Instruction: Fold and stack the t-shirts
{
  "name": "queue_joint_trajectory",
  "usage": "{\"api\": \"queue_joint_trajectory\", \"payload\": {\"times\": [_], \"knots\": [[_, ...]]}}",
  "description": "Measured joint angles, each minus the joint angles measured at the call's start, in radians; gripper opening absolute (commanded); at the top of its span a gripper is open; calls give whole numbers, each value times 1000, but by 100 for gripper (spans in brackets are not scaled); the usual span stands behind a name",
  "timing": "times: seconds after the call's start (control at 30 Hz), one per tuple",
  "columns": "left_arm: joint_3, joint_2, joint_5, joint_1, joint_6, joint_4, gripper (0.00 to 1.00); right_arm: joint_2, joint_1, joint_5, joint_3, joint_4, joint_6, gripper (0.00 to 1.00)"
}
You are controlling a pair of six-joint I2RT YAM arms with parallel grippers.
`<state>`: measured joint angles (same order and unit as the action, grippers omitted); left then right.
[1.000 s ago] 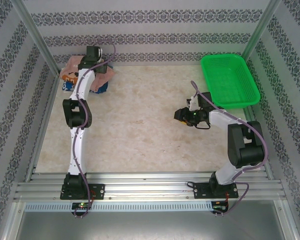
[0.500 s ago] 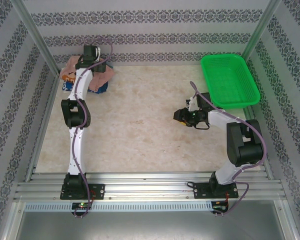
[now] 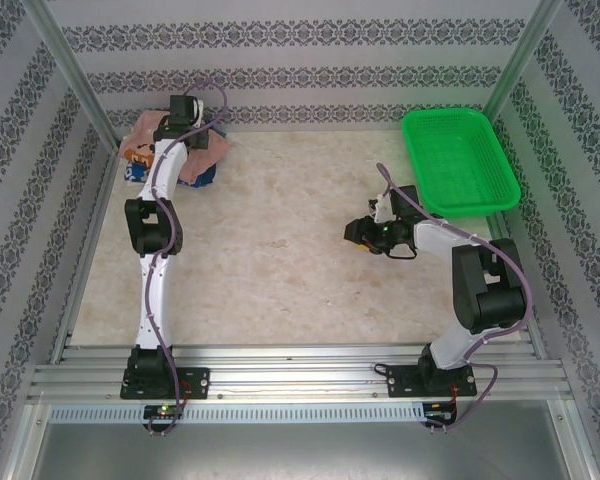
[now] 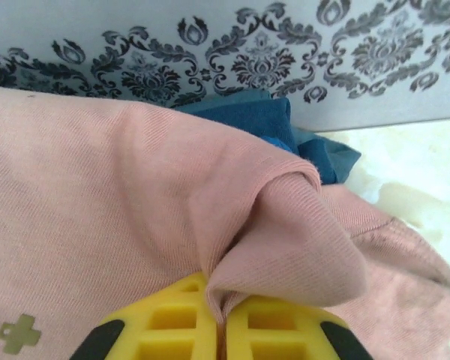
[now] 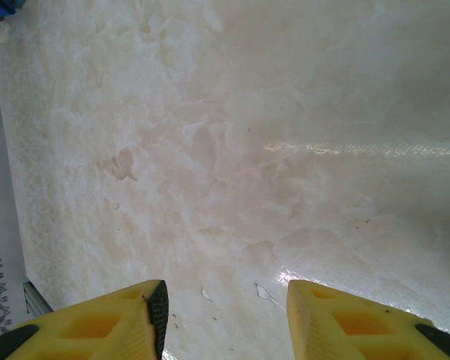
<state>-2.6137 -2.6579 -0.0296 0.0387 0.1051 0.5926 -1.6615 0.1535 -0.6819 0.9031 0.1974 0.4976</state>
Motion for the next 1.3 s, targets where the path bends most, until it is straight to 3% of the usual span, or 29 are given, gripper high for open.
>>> {"api": "queue_joint_trajectory", "payload": {"times": [0.6,1.03,1.17,1.2,1.27,1.3], "knots": [[499,310,25,-32,53,-257,0,16,0,0,0,1,0,47],[578,320,106,-79,111,-302,0,19,0,0,0,8,0,47],[572,314,109,-85,128,-299,19,19,0,0,0,8,0,47],[553,302,108,-85,132,-291,33,19,0,0,0,8,0,48],[500,265,111,-84,137,-284,42,19,0,0,0,8,0,48],[473,244,116,-83,134,-282,53,19,0,0,0,8,0,47]]}}
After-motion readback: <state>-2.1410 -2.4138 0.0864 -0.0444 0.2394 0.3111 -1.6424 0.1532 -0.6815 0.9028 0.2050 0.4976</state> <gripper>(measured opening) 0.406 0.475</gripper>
